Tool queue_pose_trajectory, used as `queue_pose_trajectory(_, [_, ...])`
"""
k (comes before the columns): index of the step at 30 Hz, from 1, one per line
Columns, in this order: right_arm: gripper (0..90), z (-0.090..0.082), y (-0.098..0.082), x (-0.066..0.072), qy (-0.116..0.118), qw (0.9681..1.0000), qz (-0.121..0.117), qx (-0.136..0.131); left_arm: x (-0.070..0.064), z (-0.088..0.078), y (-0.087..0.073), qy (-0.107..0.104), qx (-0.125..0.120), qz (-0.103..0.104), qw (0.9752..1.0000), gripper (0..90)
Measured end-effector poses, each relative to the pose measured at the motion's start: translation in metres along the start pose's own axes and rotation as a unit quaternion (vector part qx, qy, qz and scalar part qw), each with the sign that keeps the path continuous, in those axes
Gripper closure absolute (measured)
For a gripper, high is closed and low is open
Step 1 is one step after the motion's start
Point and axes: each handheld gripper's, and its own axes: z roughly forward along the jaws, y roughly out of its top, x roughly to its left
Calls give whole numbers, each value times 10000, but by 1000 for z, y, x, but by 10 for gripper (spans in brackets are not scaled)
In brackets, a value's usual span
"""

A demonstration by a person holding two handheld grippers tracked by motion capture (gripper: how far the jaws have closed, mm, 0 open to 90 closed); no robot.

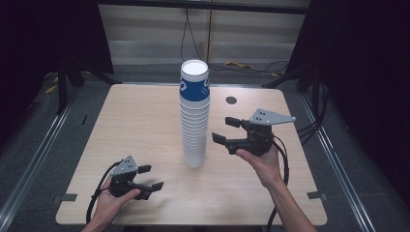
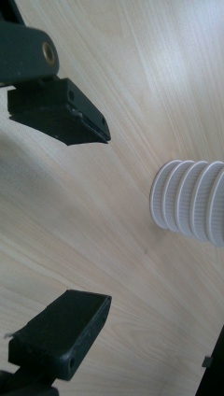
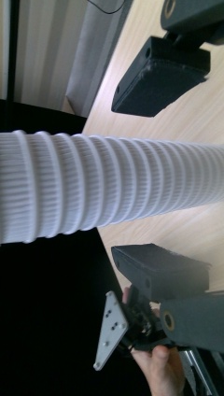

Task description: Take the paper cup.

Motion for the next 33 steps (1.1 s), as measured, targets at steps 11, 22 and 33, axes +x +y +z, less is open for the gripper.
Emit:
queue_pose_trajectory(11, [256, -5, 40, 2, 114, 9995, -218, -217, 3, -1, 0, 62, 17, -30, 10000, 180])
queue_pose_trajectory(22, [182, 5, 58, 0, 388, 9987, -230, -240, 4, 1, -1, 116, 79, -25, 9999, 180])
queue_pose_trajectory(33, [176, 16, 83, 1, 375, 9986, -369, -61, 5, 0, -1, 155, 105, -15, 9998, 180])
